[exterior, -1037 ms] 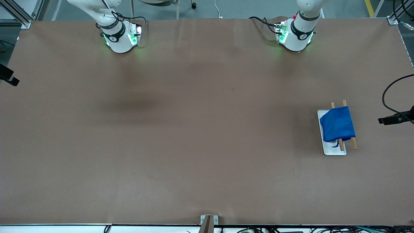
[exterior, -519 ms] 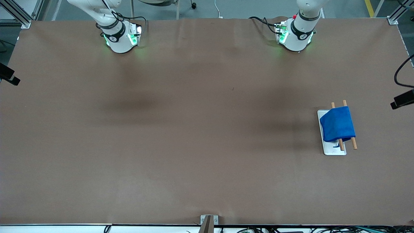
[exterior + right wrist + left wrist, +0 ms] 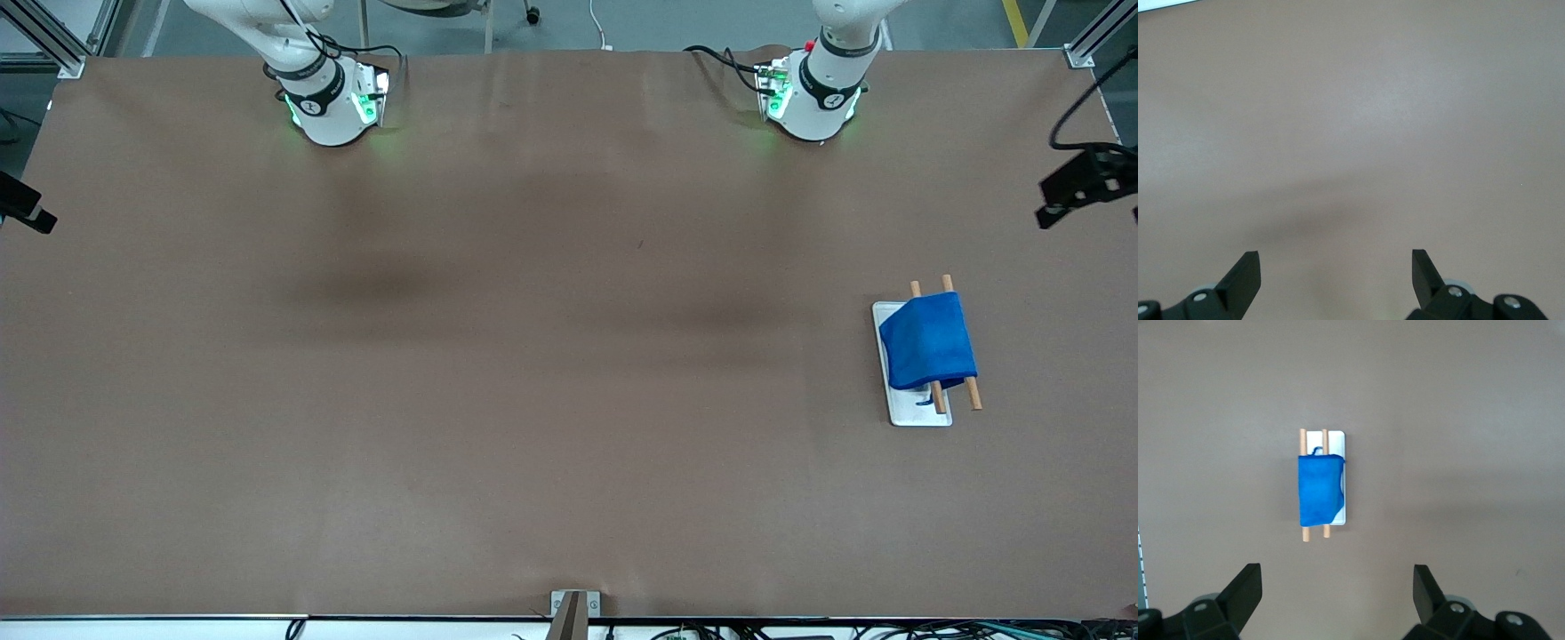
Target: Right arm passes towel to left arm to hang
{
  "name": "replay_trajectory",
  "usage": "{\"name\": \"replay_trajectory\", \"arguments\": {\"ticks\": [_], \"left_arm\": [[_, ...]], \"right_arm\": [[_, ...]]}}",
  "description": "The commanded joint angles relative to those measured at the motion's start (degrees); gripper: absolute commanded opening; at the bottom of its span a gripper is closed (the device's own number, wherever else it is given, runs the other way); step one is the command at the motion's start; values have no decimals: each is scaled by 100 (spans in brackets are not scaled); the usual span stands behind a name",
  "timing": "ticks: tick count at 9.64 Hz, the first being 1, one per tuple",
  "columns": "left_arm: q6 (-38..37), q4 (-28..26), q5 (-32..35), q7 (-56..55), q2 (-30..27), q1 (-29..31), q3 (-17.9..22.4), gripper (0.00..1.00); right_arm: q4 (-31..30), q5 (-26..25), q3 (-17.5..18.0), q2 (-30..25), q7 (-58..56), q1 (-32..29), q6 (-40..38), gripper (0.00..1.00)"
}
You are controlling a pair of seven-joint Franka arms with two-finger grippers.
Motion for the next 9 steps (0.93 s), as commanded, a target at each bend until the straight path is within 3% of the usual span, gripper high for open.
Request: {"name": "replay_trajectory", "arguments": {"ticks": [1, 3, 5, 9], "left_arm": [[44, -669, -415, 352, -283, -1163, 1426, 100], [88, -1187, -477, 380, -643, -1658, 1903, 100], [132, -1654, -539, 380, -987, -1730, 1941, 100], [132, -1665, -486, 381, -997, -1766, 1897, 100]], "right_arm": [[-64, 67, 6, -94, 93, -9, -48, 100], [-64, 58, 6, -94, 93, -9, -39, 100], [-64, 58, 6, -94, 93, -17, -48, 100], [-64, 67, 6, -94, 93, -26, -48, 100]]}}
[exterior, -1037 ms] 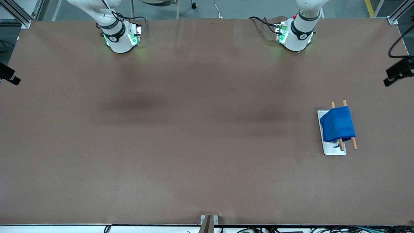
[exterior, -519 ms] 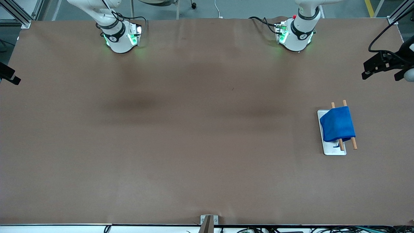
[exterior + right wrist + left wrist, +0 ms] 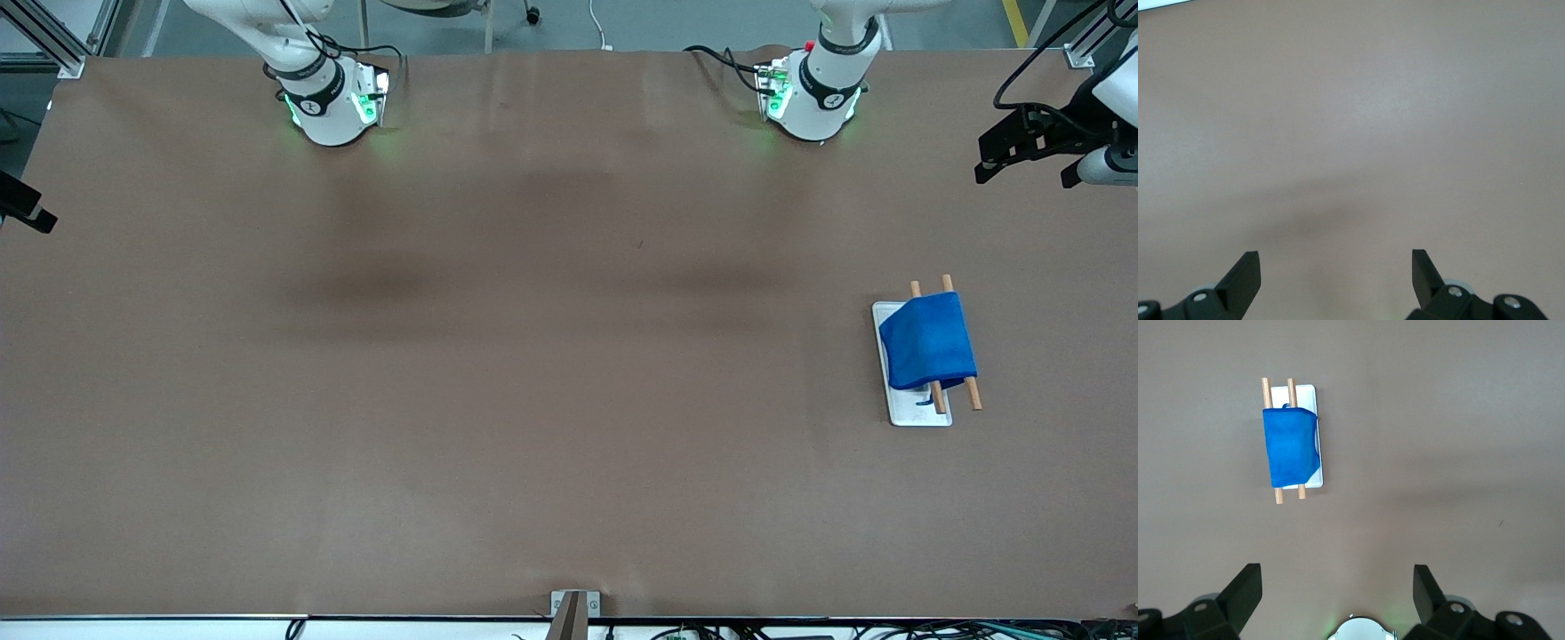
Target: Right arm passes towel to left arm to hang
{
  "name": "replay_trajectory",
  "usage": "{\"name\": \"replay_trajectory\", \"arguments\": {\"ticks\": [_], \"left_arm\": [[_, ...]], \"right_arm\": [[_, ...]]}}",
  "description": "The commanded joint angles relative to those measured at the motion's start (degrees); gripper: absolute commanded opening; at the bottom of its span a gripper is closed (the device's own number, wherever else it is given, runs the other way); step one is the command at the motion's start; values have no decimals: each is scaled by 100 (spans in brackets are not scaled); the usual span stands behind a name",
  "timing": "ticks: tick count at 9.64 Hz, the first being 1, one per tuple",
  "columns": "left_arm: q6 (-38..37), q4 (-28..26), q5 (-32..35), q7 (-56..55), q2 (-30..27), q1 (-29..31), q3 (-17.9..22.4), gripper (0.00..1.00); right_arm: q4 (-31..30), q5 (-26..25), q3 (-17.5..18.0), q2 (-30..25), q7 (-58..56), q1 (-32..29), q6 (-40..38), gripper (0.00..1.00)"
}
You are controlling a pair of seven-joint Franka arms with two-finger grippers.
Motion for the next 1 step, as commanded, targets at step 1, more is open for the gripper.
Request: {"name": "replay_trajectory", "arguments": {"ticks": [1], "left_arm": [[112, -299, -33, 20, -59, -75, 15, 100]], "right_arm": [[-64, 66, 0, -94, 93, -26, -36, 100]]}}
